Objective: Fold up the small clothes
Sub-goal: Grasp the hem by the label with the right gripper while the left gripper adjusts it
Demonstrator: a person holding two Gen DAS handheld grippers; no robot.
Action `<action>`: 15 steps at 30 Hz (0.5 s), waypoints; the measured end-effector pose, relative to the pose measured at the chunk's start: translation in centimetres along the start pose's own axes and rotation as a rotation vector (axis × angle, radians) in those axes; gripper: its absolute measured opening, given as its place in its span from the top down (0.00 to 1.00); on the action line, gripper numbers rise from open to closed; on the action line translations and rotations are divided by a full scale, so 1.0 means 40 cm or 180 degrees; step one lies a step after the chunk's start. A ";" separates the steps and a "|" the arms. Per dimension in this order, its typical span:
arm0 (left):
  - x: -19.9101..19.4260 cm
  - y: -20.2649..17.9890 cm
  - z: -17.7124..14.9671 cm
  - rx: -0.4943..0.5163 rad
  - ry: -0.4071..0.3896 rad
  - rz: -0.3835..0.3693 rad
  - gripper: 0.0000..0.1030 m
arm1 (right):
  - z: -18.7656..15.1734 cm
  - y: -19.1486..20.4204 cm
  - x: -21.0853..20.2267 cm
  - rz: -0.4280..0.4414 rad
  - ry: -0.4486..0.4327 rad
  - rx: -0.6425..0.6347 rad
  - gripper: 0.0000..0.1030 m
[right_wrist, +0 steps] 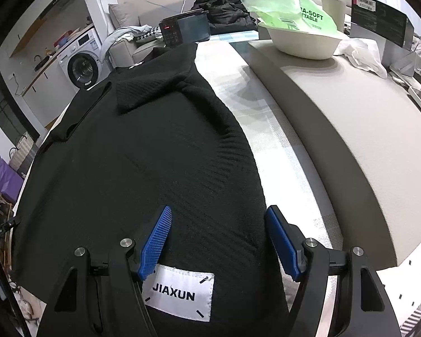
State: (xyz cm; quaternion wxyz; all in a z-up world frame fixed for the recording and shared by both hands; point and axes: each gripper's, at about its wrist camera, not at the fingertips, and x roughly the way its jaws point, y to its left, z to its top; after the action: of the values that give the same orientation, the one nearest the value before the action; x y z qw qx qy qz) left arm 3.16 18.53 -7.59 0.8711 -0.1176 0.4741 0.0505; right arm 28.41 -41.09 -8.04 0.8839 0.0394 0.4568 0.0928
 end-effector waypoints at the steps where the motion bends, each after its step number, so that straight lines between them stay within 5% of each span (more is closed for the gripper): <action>1: 0.001 -0.004 -0.001 0.0024 -0.0006 0.0001 0.68 | 0.001 -0.001 0.002 0.0006 -0.0006 -0.0001 0.31; 6: 0.006 -0.027 -0.010 0.0101 -0.0140 0.0162 0.71 | 0.003 -0.014 0.018 -0.0066 -0.0084 0.0077 0.31; 8: 0.007 -0.025 -0.010 0.0082 -0.0191 0.0155 0.91 | 0.004 -0.016 0.023 -0.0158 -0.0119 0.0050 0.31; 10: 0.005 -0.020 -0.013 0.0037 -0.0198 0.0067 0.95 | 0.009 -0.016 0.029 -0.0191 -0.0141 0.0016 0.32; 11: 0.003 -0.021 -0.015 0.0055 -0.0205 0.0075 0.96 | 0.011 -0.015 0.030 -0.0216 -0.0148 0.0009 0.36; 13: 0.000 -0.022 -0.016 0.0079 -0.0220 0.0084 0.97 | 0.014 -0.005 0.034 -0.0285 -0.0157 -0.0094 0.62; 15: -0.004 -0.018 -0.017 0.0077 -0.0241 0.0069 0.97 | 0.016 0.006 0.037 -0.0311 -0.0145 -0.0203 0.74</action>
State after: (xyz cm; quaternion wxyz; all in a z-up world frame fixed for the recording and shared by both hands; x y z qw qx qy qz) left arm 2.65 17.65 -7.71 0.8892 -0.0999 0.4427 0.0587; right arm 29.73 -40.55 -8.82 0.8983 -0.0090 0.4347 0.0630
